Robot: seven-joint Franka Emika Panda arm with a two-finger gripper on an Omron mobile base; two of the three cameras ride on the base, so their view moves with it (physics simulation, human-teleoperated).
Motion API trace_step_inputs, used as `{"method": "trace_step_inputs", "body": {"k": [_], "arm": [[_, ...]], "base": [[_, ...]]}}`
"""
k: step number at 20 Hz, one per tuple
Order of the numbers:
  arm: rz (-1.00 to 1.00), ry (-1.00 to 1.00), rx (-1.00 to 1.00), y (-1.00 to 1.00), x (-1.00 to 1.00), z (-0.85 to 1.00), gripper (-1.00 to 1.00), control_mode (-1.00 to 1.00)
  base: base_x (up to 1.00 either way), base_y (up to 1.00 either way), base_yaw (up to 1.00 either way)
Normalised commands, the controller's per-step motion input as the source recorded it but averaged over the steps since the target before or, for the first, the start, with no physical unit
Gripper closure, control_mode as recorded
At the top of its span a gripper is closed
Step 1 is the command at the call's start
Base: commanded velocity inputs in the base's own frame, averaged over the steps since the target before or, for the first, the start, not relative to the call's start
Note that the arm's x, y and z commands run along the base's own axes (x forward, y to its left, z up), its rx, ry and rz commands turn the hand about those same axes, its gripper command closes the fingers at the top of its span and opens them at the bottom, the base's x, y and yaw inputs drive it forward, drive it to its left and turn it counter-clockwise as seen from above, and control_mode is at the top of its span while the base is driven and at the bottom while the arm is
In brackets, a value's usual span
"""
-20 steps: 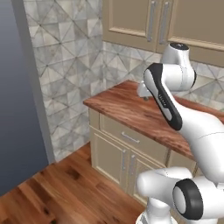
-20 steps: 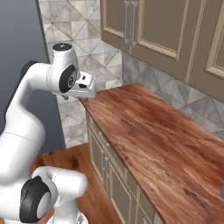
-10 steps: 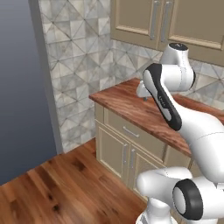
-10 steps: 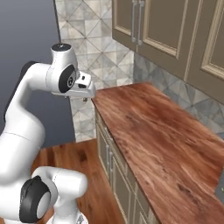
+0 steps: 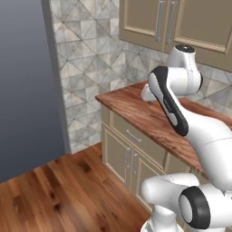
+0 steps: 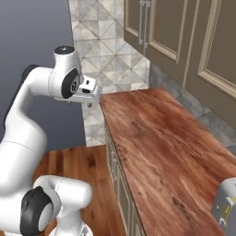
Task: Take a straw from the drawer in front and place it inside the glass cup on the dining counter.
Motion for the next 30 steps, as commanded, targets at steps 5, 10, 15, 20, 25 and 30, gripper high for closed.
{"method": "trace_step_inputs", "body": {"k": [5, 10, 15, 20, 25, 30], "arm": [[0.00, 0.00, 0.00, 0.00, 0.00, 0.00, -1.00, 1.00], [0.00, 0.00, 0.00, 0.00, 0.00, 0.00, -1.00, 1.00], [0.00, 0.00, 0.00, 0.00, 0.00, 0.00, -1.00, 1.00], [0.00, 0.00, 0.00, 0.00, 0.00, 0.00, -1.00, 1.00], [0.00, 0.00, 0.00, 0.00, 0.00, 0.00, -1.00, 1.00], [0.00, 0.00, 0.00, 0.00, 0.00, 0.00, -1.00, 1.00]], "base": [[-0.09, -0.41, 0.22], [-0.23, -0.06, 0.10], [-0.12, 0.05, -0.13], [-0.11, 0.10, -0.19], [-0.33, 0.15, -0.09], [-0.37, 0.10, -0.01]]}}
